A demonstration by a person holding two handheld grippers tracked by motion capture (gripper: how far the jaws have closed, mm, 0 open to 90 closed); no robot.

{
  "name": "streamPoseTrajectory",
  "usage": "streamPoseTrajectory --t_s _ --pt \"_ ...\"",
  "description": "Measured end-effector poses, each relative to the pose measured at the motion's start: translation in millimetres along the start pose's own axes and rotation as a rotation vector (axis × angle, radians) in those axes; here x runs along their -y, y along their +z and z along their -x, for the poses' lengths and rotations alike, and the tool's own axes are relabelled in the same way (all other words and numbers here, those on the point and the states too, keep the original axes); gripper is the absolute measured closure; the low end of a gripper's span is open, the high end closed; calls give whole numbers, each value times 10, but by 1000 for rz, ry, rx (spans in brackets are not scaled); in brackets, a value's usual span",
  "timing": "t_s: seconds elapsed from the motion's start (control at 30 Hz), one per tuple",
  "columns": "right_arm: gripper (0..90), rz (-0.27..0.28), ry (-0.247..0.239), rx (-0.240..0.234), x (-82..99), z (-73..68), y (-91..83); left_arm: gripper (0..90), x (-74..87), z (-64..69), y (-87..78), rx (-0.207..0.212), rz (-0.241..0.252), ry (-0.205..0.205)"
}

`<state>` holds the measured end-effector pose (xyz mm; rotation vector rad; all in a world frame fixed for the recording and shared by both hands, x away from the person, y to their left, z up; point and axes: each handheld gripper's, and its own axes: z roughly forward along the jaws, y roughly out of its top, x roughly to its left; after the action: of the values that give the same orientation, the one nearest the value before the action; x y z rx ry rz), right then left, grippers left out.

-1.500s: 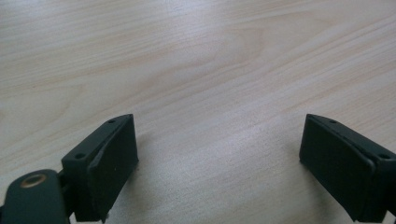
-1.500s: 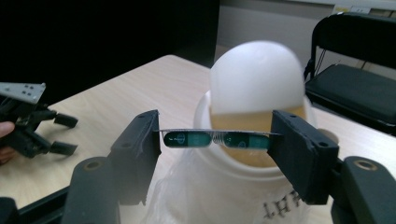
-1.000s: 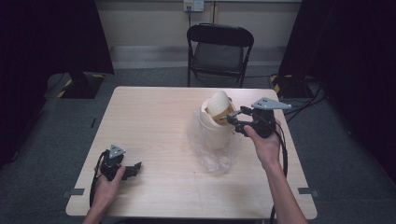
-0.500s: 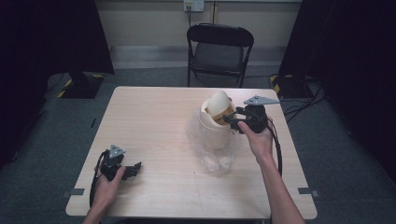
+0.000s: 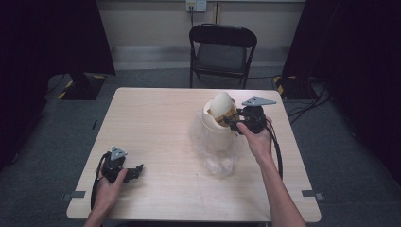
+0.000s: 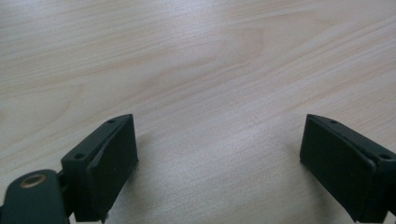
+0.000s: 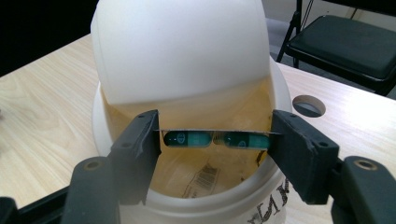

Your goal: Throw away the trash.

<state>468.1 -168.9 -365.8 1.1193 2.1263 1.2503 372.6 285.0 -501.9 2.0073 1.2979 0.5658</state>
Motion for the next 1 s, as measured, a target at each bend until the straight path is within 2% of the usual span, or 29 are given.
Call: streamPoseTrajectory --t_s 0.13,0.23,0.33,0.73,0.87,1.0 --pt "338 -7 -22 32 0 -45 9 105 0 0 -1 -1 0 1" --pt "248 -3 -8 42 2 -49 30 106 0 0 -1 -1 0 1" --pt "225 -12 -8 49 12 -43 54 105 0 -1 -1 -1 0 1" --pt "196 3 24 34 25 14 -1 105 0 -1 -1 -1 0 2" --pt "159 13 41 36 61 37 -63 106 1 2 0 2 0 -1" --pt "145 38 64 18 115 30 -141 106 1 1 -1 1 0 0"
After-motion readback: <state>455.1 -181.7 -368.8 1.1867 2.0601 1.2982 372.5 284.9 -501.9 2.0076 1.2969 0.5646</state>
